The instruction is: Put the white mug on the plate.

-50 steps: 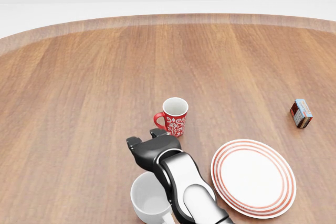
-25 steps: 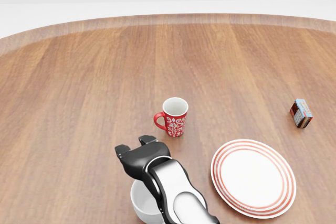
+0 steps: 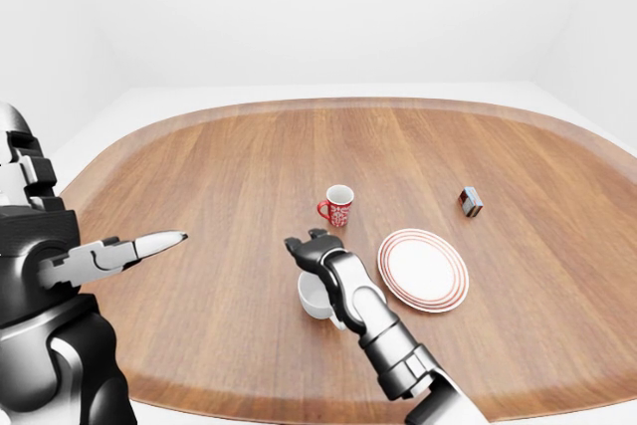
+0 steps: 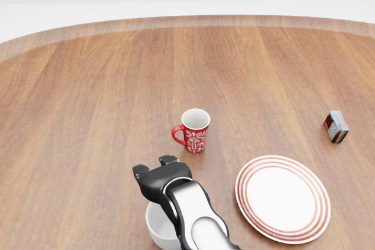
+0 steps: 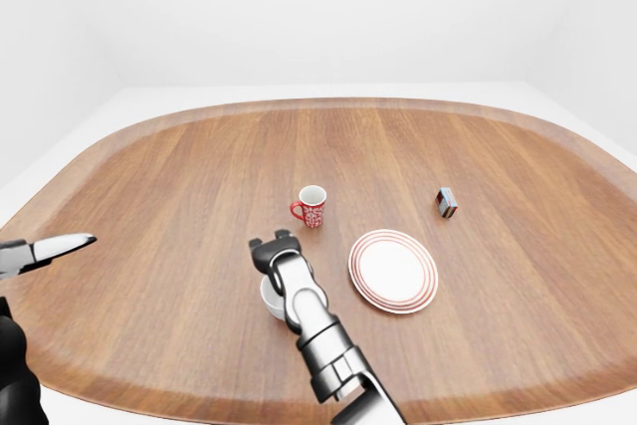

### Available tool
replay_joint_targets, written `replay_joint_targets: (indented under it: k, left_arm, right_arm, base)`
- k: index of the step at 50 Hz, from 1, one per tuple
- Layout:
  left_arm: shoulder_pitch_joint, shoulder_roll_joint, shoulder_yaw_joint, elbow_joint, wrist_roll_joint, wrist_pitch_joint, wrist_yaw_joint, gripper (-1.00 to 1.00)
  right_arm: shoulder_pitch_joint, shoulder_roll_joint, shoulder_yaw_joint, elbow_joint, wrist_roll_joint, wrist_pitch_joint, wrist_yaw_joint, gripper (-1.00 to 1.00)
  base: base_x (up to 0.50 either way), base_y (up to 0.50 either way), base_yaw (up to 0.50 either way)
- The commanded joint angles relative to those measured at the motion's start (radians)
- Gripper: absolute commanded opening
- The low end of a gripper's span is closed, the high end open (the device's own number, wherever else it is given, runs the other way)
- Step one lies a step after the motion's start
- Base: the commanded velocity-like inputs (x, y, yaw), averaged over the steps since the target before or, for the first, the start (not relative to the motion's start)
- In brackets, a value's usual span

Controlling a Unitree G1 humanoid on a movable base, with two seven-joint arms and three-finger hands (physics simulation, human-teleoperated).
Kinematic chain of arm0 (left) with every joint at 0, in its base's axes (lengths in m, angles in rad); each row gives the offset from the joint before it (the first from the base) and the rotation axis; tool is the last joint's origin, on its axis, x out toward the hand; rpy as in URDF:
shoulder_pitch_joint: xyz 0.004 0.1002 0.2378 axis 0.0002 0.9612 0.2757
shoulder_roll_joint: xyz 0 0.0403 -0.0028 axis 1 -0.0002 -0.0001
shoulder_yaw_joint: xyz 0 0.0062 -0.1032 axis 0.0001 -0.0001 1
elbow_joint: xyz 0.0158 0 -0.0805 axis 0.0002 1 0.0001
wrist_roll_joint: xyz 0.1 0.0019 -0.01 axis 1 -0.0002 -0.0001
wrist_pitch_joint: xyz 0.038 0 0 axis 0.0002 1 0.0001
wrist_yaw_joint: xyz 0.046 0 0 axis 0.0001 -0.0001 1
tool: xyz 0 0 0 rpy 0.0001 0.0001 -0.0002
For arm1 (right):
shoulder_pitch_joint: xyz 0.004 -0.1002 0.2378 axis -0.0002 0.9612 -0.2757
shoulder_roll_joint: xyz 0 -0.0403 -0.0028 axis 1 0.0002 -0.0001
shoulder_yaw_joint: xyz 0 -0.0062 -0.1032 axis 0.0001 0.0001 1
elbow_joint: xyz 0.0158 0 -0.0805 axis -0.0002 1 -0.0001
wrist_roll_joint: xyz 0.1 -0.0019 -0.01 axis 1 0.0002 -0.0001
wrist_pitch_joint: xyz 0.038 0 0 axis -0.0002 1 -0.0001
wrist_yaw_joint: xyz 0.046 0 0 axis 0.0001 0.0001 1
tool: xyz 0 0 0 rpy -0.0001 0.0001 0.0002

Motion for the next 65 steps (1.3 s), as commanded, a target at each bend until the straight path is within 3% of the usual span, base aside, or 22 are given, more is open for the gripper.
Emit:
replay_joint_targets:
  k: [1,54,55,65]
  left_arm:
    - [0.002,-0.002,-0.005,0.011,0.004,0.000,-0.002,1.00]
    - [0.009,-0.010,-0.011,0.010,0.010,0.000,-0.004,1.00]
    - [0.008,-0.009,-0.010,0.009,0.009,0.000,-0.003,1.00]
    - [0.002,-0.005,-0.007,0.007,0.004,0.000,0.001,1.00]
  right_arm:
    - [0.007,0.011,-0.013,0.023,-0.011,0.000,0.000,1.00]
    - [0.009,0.012,-0.005,0.174,0.002,0.000,0.000,1.00]
    - [0.005,0.012,-0.008,0.179,0.003,0.000,0.000,-1.00]
    - [0.004,0.010,-0.010,0.171,0.005,0.000,0.000,-1.00]
  base:
    - [0.00,0.00,0.00]
    - [0.00,0.00,0.00]
    - [0.00,0.00,0.00]
    - [0.00,0.00,0.00]
